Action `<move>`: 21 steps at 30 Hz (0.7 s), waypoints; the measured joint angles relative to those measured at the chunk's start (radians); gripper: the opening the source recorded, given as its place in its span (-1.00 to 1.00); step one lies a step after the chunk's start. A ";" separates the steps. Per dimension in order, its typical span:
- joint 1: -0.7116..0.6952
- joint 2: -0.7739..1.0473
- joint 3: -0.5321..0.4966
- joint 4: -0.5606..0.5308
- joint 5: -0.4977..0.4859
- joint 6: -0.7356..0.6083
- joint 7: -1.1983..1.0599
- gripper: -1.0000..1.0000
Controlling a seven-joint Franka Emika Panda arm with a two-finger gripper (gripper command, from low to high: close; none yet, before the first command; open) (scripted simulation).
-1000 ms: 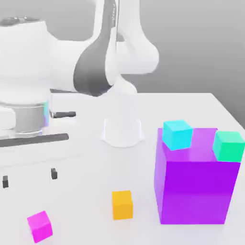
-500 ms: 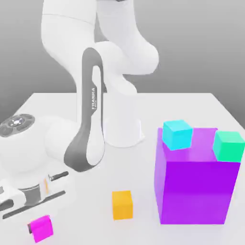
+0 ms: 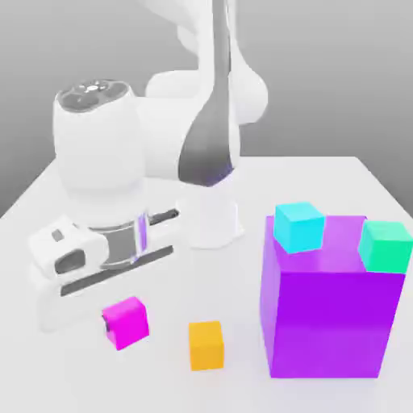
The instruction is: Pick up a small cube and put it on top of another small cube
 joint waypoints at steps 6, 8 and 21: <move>0.087 -0.218 0.094 -0.039 -0.001 -0.178 0.165 -1.00; 0.115 -0.290 0.132 -0.052 0.011 -0.238 0.210 -1.00; 0.201 -0.453 0.255 -0.189 0.078 -0.260 0.327 1.00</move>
